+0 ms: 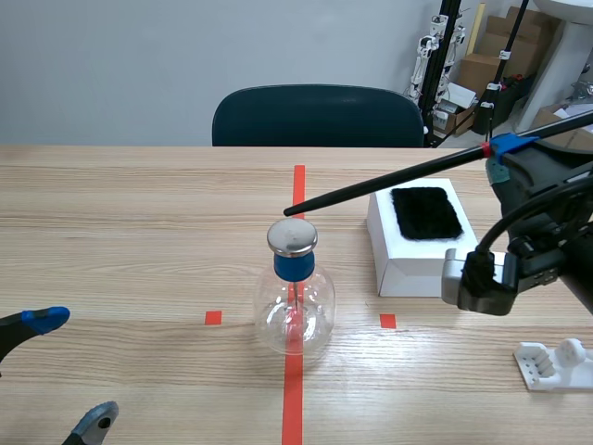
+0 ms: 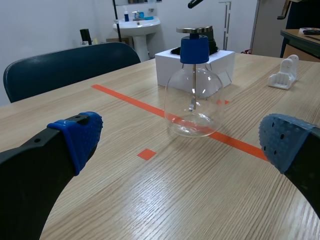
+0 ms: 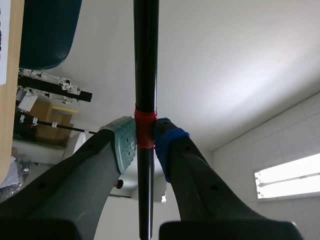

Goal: Do the electroscope experiment. move the rod toward and away from the electroscope

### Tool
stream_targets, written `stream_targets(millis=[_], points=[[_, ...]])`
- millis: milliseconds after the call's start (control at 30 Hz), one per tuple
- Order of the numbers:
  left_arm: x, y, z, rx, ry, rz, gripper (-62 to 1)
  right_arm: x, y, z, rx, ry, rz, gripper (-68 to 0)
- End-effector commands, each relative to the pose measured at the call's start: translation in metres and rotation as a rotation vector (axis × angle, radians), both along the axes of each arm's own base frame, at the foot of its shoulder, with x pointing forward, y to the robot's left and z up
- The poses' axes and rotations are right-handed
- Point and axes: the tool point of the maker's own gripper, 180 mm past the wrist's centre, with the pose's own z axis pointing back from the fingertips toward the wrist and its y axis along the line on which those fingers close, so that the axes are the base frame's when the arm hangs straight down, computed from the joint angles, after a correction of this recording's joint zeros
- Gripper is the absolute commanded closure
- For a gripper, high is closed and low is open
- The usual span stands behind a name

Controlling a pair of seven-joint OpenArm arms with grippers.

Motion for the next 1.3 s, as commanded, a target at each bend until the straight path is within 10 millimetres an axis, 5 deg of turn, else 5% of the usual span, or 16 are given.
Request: stream_targets(millis=[0,367,667,1100,1267], points=[[0.003,0.003,0.008,-0.009,-0.031,0.003,-62.3,0.003,0.001,0.014,-0.001,-0.047,0.01,0.1],[0.003,0.003,0.008,-0.009,-0.031,0.003,-62.3,0.003,0.002,0.015,0.021,-0.045,0.015,0.1],[0.003,0.003,0.008,-0.009,-0.031,0.003,-62.3,-0.012,-0.011,0.047,0.262,-0.078,-0.011,0.1],[0.003,0.003,0.008,-0.009,-0.031,0.003,-62.3,-0.062,-0.035,0.069,0.565,0.007,-0.023,0.1],[0.003,0.003,0.008,-0.009,-0.031,0.003,-62.3,-0.091,-0.025,0.049,0.591,0.125,0.014,0.1]])
